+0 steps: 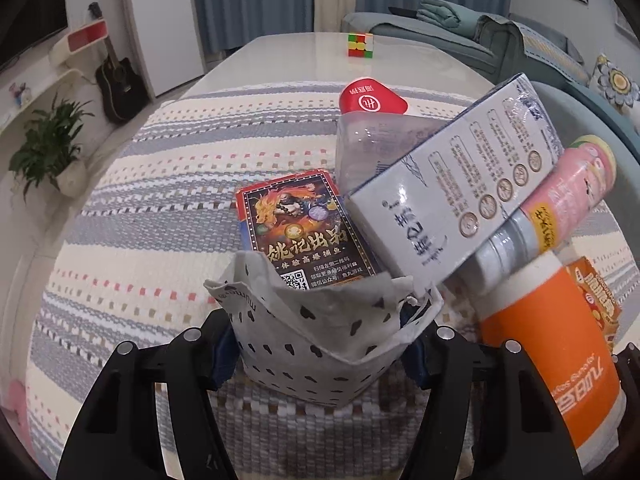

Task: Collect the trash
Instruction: 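Grasp the polka-dot paper bag with the left tool while the right tool grasps the orange cup, then carry the orange cup and polka-dot bag with both tools over the blue basket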

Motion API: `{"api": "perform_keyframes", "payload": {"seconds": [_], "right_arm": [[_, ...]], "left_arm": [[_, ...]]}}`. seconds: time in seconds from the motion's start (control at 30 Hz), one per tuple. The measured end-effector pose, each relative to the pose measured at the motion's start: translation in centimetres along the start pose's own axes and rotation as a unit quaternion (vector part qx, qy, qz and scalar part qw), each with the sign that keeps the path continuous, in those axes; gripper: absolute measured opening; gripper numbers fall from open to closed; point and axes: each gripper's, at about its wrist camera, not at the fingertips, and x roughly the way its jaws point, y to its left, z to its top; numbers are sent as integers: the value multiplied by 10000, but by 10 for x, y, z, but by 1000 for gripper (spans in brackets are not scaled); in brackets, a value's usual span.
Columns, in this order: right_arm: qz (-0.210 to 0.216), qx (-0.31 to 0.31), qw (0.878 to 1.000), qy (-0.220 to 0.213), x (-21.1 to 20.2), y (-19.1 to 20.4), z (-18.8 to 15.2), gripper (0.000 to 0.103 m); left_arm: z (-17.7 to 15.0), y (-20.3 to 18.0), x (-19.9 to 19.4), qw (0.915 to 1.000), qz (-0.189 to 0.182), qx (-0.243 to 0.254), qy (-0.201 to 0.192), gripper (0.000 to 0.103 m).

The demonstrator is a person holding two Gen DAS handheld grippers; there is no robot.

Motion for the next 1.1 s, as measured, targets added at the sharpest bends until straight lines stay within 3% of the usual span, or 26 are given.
{"api": "perform_keyframes", "payload": {"seconds": [0.07, 0.13, 0.17, 0.2, 0.4, 0.47, 0.57, 0.7, 0.77, 0.9, 1.1], "right_arm": [[42, -114, 9994, -329, -14, 3, 0, 71], [-8, -240, 9984, -518, -26, 8, -3, 58], [40, -257, 9982, -546, -31, 9, -4, 41], [32, -243, 9983, -536, -33, 10, -5, 39], [43, 121, 9991, -401, -55, -10, -11, 35], [191, 559, 9976, -367, -67, -21, -7, 35], [349, 1250, 9900, -545, -104, -33, -8, 35], [-230, 1027, 9830, -1506, -173, -34, -23, 35], [-414, 931, 9785, -1793, -197, -41, -32, 35], [-587, 1181, 9710, -1995, -225, -66, -41, 35], [-965, 1845, 9535, -2180, -263, -115, -41, 35]], "left_arm": [[-1, 2, -3, 10000, -12, -76, -17, 62], [-2, 3, -7, 9999, -39, -99, -63, 62], [-1, 2, -11, 9999, -47, -48, -111, 62], [-1, 1, -14, 9999, -53, -4, -156, 62], [14, 2, -38, 9985, -469, -263, -118, 62], [18, 0, -55, 9962, -613, -498, -365, 62], [20, -16, -76, 9957, -548, -145, -726, 62], [8, -26, -108, 9920, -510, 156, -1148, 62], [3, -23, -120, 9921, -577, 14, -1111, 62], [-1, -19, -144, 9881, -1012, -476, -1058, 62], [-4, -52, -185, 9803, -1197, -101, -1570, 62]]}}
